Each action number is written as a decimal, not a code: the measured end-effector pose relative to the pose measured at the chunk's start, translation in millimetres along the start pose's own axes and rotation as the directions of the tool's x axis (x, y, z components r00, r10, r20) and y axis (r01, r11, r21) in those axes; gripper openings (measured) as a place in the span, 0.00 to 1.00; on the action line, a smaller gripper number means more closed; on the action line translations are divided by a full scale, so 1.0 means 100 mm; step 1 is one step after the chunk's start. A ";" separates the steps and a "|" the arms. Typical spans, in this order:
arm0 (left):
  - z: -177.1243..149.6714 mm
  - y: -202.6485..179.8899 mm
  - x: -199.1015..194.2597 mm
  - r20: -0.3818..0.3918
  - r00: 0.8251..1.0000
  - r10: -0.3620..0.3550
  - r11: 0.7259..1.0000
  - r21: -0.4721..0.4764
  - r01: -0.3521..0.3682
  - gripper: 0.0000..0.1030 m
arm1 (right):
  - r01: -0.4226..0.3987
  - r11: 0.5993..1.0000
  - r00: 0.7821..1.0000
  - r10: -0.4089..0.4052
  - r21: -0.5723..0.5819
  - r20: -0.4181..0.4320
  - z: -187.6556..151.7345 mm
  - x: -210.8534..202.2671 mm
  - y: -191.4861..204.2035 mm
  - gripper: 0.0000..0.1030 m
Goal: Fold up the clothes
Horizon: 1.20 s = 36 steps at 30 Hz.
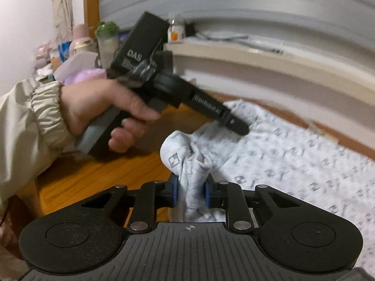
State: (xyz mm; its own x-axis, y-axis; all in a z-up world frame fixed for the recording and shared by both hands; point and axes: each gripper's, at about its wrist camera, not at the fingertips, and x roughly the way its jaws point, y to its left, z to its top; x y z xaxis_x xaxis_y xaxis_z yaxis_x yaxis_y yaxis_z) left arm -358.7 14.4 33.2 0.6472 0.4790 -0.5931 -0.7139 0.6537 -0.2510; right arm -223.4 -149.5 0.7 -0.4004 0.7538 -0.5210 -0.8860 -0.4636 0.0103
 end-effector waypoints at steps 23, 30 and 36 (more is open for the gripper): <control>1.44 -2.96 1.28 -0.004 0.979 -0.202 0.908 0.374 0.189 0.40 | 0.394 0.885 0.872 -0.445 0.248 0.204 -0.42 -2.00 -1.74 0.22; 1.32 -2.91 1.53 0.007 0.986 -0.167 0.924 0.350 0.154 0.61 | 0.542 0.771 0.810 -0.585 0.334 0.035 -1.12 -2.05 -2.30 0.54; 1.20 -2.40 1.46 0.012 0.994 -0.108 0.945 0.313 0.099 0.65 | 0.473 0.823 0.853 -0.517 0.315 0.072 -1.03 -1.90 -2.19 0.54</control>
State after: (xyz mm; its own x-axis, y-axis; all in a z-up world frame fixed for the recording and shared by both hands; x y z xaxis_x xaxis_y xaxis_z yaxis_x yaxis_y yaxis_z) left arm -60.9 -2.3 98.3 0.7237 0.4129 -0.5530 -0.5269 0.8481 -0.0563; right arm 71.0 -238.9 9.7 0.0998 0.9160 -0.3886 -0.9922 0.1212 0.0307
